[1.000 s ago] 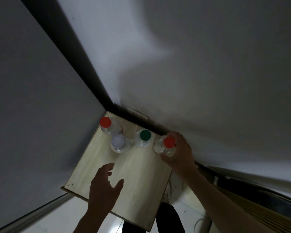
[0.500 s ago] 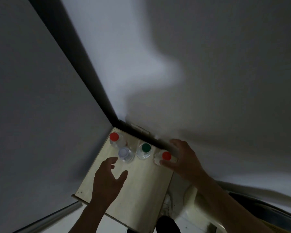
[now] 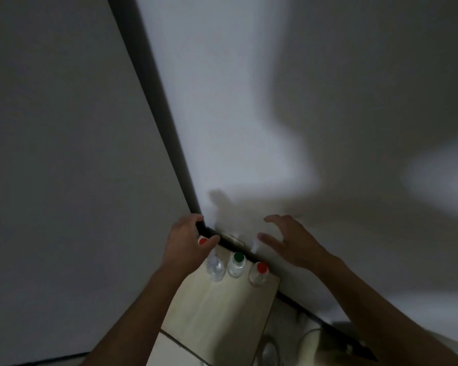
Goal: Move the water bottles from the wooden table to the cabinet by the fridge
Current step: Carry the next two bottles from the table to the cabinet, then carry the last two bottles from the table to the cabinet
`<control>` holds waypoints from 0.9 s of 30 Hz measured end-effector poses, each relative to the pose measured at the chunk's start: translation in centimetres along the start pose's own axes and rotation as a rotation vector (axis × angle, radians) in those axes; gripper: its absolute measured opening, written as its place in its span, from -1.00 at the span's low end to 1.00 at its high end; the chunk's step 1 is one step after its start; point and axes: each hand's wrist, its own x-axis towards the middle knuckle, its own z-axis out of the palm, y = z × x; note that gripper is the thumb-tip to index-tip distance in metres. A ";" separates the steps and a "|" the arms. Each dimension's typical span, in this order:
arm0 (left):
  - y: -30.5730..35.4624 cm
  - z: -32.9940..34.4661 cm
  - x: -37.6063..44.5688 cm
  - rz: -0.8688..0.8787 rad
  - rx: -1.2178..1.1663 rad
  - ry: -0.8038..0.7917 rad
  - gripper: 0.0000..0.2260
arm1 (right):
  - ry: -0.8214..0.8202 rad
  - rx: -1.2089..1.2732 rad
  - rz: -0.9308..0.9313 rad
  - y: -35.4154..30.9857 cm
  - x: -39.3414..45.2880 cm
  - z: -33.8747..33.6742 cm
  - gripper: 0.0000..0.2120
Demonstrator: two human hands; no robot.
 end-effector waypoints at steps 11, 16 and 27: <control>3.5 -4.2 -2.9 -0.112 -0.032 0.048 -0.50 | 0.098 0.039 -0.137 -2.5 -1.0 -3.6 -0.49; 4.5 -4.6 -3.7 -0.103 0.030 0.023 -0.41 | 0.052 0.045 -0.139 -2.0 -0.4 -3.7 -0.43; 8.4 -3.2 -0.2 0.138 -0.017 -0.215 -0.41 | 0.297 0.003 -0.060 -1.6 -5.1 -6.8 -0.22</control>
